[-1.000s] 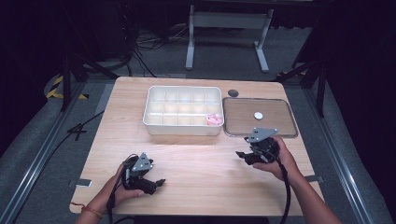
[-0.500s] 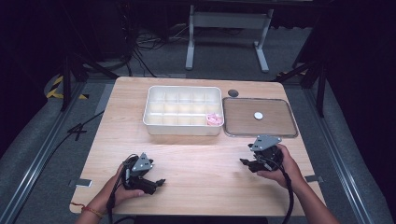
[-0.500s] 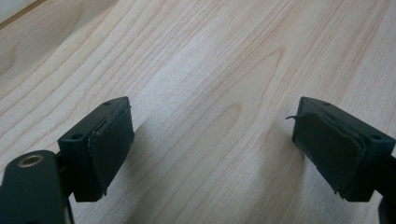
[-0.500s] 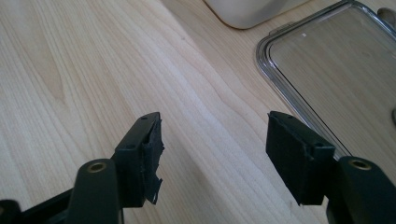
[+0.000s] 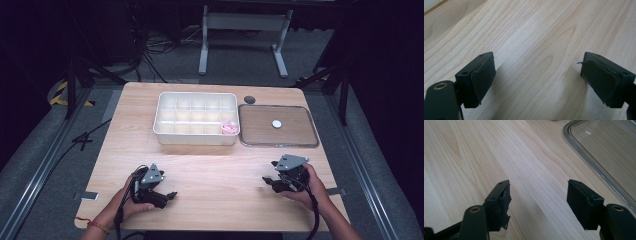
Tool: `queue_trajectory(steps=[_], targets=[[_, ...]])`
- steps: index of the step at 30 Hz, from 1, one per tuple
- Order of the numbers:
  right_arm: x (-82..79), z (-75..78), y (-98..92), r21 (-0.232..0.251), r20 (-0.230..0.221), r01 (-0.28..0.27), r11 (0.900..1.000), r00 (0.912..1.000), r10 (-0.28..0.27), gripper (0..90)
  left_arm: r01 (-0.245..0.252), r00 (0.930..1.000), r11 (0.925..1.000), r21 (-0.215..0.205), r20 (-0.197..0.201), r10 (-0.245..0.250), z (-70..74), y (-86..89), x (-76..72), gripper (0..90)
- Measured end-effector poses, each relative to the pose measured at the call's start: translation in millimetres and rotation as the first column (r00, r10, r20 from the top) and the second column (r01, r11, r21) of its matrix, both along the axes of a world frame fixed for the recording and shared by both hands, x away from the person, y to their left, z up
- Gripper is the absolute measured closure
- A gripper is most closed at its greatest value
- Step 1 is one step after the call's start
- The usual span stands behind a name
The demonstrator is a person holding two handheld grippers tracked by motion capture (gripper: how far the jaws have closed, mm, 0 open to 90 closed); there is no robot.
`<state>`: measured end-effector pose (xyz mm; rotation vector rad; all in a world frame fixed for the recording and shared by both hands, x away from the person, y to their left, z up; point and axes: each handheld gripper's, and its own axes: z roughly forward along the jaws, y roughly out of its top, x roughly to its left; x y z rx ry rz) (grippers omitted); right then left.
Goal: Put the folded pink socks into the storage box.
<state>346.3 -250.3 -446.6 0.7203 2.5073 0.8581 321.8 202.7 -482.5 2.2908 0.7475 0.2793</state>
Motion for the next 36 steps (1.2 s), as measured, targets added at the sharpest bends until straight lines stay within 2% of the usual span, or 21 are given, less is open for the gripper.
queue_trajectory(steps=[6, 17, 23, 28, 36], targets=[[-5.5, -8.2, -9.0, 0.009, -0.016, 0.005, 1.000, 0.9999, -0.005, 35.4, -0.001, 1.0000, 1.0000, -0.001, 0.000, 0.001, -0.1, -0.1, 0.0, 12.9], [-18.3, -26.1, -30.2, 0.069, -0.061, 0.047, 0.997, 0.9972, -0.043, 33.1, -0.006, 1.0000, 1.0000, -0.006, 0.004, 0.006, -0.6, -0.5, 0.0, 12.8], [-22.9, -32.1, -42.7, 0.138, -0.079, 0.071, 0.988, 0.9950, -0.061, 28.7, -0.006, 1.0000, 1.0000, -0.006, 0.004, 0.006, -0.7, -0.7, 0.2, 12.8], [-24.8, -40.0, -54.6, 0.198, -0.094, 0.122, 0.973, 0.9900, -0.105, 15.2, -0.006, 1.0000, 1.0000, -0.006, 0.004, 0.006, -0.7, -0.7, 0.2, 12.8], [-26.7, -40.2, -59.6, 0.200, -0.097, 0.134, 0.971, 0.9885, -0.116, 15.3, -0.008, 1.0000, 1.0000, -0.006, 0.003, 0.008, -0.7, -0.8, 0.1, 12.7]])
